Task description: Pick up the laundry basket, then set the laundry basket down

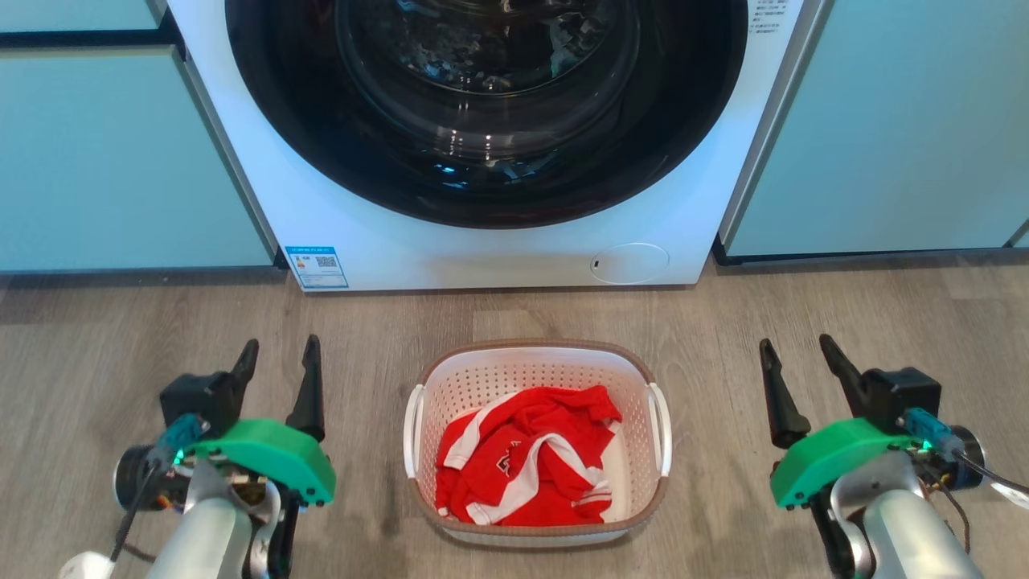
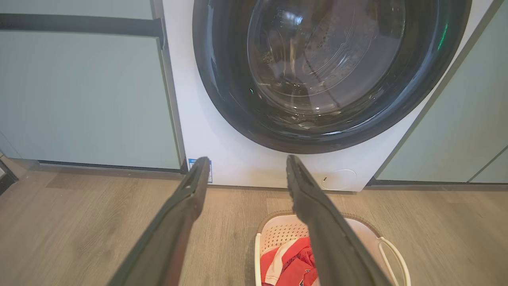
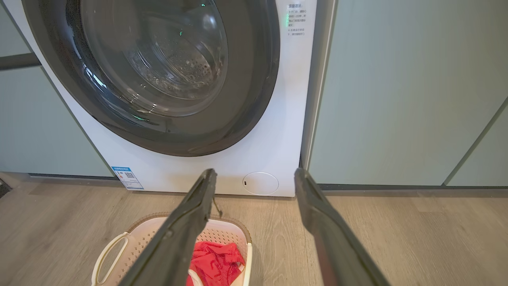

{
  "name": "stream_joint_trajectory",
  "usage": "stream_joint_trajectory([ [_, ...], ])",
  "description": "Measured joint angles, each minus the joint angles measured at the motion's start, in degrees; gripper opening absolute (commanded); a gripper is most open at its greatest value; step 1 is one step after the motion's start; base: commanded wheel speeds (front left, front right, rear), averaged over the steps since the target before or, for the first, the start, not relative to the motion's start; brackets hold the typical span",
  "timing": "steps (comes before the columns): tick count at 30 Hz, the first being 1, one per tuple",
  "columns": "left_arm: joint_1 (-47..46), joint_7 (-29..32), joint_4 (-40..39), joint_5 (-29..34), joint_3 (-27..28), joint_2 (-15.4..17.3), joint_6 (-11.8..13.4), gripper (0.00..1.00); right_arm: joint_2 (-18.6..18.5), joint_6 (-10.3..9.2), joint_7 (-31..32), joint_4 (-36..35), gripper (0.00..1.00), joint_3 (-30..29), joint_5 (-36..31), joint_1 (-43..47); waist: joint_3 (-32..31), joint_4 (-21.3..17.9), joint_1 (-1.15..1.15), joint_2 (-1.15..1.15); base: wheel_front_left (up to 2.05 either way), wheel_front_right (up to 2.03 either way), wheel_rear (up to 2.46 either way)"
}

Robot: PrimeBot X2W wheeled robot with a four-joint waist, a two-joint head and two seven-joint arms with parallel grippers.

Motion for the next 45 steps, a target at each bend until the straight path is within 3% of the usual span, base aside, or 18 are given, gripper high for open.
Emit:
stream_joint_trajectory([
  [14,-0.95,-1.02,0.41,6.43,-1.90,0.89,2.23,1.00,-0.01,0.00,-2.04,-0.31,1.00,0.16,-6.59,-0.92,0.23,0.26,0.00,0.00,0.00,0.00,0.00],
  [22,-1.03,-1.02,0.68,6.23,-1.92,0.88,2.69,1.00,0.40,0.00,-2.05,-0.30,1.00,-1.07,-2.76,-0.88,0.10,0.35,0.00,0.00,0.00,0.00,0.00],
  [45,-1.03,-0.94,0.67,5.38,-2.34,1.23,3.35,1.00,0.51,0.00,-2.04,0.10,1.00,-0.98,-2.18,-0.83,0.46,0.20,0.00,0.00,0.00,0.00,0.00],
])
